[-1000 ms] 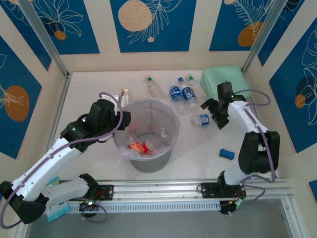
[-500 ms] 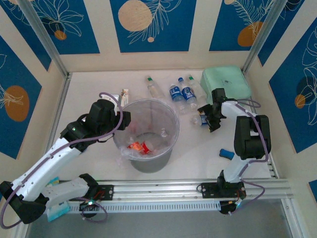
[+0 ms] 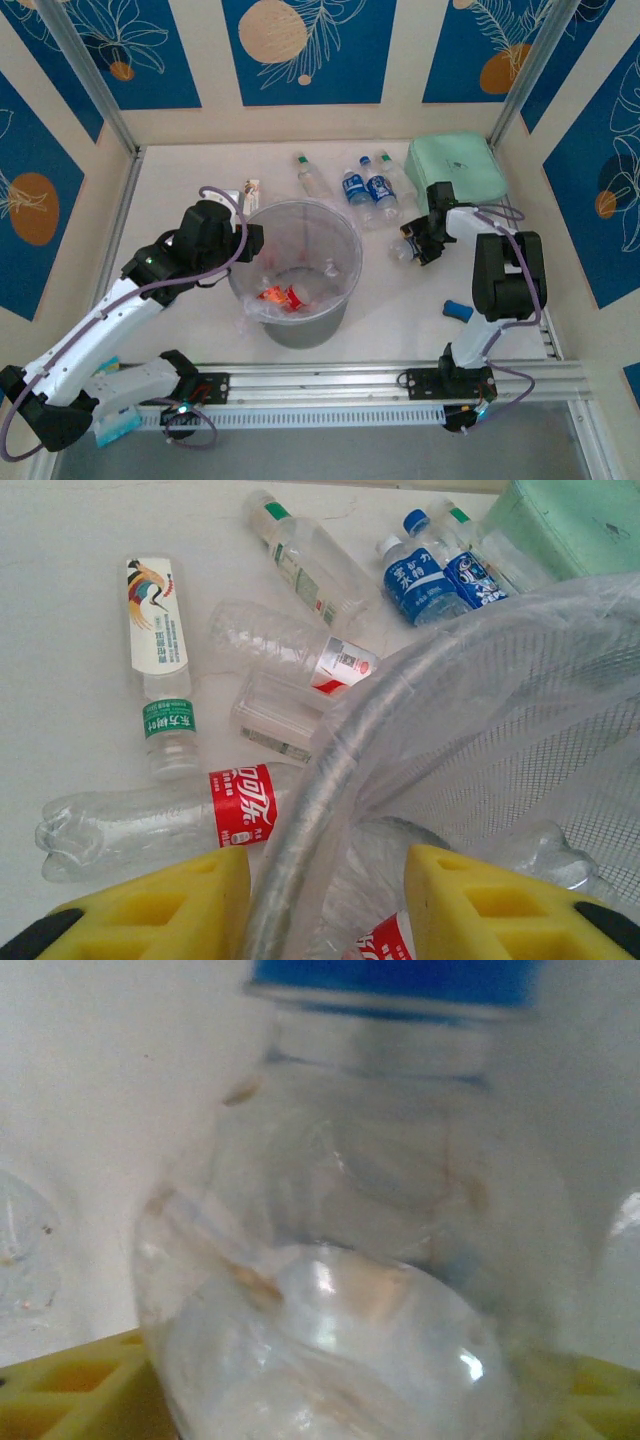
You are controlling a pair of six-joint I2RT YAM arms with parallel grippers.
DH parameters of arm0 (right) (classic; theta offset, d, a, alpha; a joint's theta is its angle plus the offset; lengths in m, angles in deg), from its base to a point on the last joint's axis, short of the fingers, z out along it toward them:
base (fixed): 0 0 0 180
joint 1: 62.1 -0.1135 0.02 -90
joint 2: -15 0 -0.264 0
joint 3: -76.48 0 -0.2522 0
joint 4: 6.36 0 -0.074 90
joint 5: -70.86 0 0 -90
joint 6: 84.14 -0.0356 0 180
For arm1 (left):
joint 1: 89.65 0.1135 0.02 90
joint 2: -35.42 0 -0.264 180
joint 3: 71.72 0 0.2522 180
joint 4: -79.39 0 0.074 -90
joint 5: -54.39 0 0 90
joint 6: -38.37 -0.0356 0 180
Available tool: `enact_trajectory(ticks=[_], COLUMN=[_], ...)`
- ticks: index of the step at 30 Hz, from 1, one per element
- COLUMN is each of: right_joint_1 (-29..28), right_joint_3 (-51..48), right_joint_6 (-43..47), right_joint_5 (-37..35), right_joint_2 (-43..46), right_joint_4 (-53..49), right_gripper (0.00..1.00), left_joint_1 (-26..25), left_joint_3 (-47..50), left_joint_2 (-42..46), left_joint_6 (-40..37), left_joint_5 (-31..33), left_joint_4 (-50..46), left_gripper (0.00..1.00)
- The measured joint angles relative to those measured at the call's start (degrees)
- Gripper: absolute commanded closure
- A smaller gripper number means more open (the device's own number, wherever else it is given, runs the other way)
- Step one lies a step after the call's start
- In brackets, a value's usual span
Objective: Put the plastic bottles in the bin
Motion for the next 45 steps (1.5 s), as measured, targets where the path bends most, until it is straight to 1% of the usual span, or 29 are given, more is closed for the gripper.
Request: enact_trajectory(ticks=[3,5,10,11,12,13,14,16,20,21,22,26,28,29,30,31,33,35,36,39,42,45], right_joint_1=[0.42,0.90,1.97,2.08,2.14,2.16,2.16,2.16,2.21,2.21,2.19,0.90,-1.44,-3.69,-6.73,-9.42,-17.35,-24.17,-27.45,-35.01,-40.89,-44.89], right_joint_3=[-0.11,-0.20,-0.26,-0.24,-0.13,0.17,0.68,2.29,7.26,9.05,10.86,18.86,21.99,23.71,25.70,27.32,31.58,34.97,36.22,37.53,37.57,36.35], right_joint_6=[0.94,1.95,5.60,6.84,8.33,9.77,11.47,15.17,21.88,23.15,24.22,29.55,32.24,33.77,35.36,36.59,39.41,41.48,42.38,43.89,44.26,44.26], right_joint_5=[-0.39,-0.81,-1.53,-1.62,-1.75,-1.75,-1.70,-1.07,2.51,3.78,5.09,13.35,18.27,20.48,22.05,22.84,23.19,22.69,22.18,18.71,14.19,9.94], right_joint_2=[2.56,4.55,10.51,11.72,13.22,14.60,16.15,19.47,26.75,28.39,29.55,32.39,33.00,33.14,33.07,32.83,31.65,29.99,28.98,25.40,20.04,15.26], right_joint_4=[-1.03,-1.53,-4.46,-5.46,-6.64,-7.82,-9.03,-11.08,-13.40,-14.29,-15.10,-17.57,-18.16,-18.67,-19.50,-20.35,-22.58,-24.72,-25.59,-27.96,-30.18,-31.19], right_gripper=[0.44,0.54,0.58,0.60,0.64,0.65,0.69,0.70,0.72,0.75,0.76,0.80,0.84,0.85,0.85,0.88,0.89,0.89,0.92,0.93,0.93,0.93], left_joint_1=[0.00,0.00,0.00,0.00,0.00,0.00,0.00,0.00,0.00,0.00,0.00,0.00,0.00,0.00,0.00,0.00,0.00,0.00,0.00,0.00,0.00,0.00], left_joint_3=[0.00,0.00,0.00,0.00,-0.02,-0.02,-0.02,-0.02,-0.02,0.02,0.24,1.36,1.36,1.36,1.36,1.36,1.33,1.33,1.33,1.33,1.33,1.33], left_joint_2=[0.00,-0.33,-1.38,-1.46,-1.51,-1.53,-1.53,-1.53,-1.53,-1.49,-1.38,-0.83,-0.94,-0.96,-0.96,-0.98,-1.09,-1.16,-1.25,-1.38,-1.44,-1.46], left_joint_6=[0.22,0.37,0.42,0.42,0.42,0.42,0.42,0.42,0.42,0.44,0.46,0.96,1.07,1.07,1.07,1.07,1.09,1.11,1.14,1.33,1.36,1.42], left_joint_5=[-0.63,-1.33,-2.34,-2.36,-2.36,-2.34,-2.34,-2.34,-2.34,-2.34,-2.34,-2.38,-2.36,-2.36,-2.36,-2.36,-2.36,-2.34,-2.34,-2.32,-2.32,-2.27], left_joint_4=[0.39,1.16,2.84,2.97,2.97,2.97,2.97,2.97,3.04,3.13,3.43,5.53,5.73,5.70,5.70,5.70,5.86,5.97,6.10,6.43,6.58,6.60], left_gripper=[0.58,0.58,0.58,0.58,0.59,0.59,0.58,0.59,0.59,0.59,0.59,0.61,0.62,0.62,0.62,0.62,0.63,0.63,0.63,0.64,0.64,0.65])
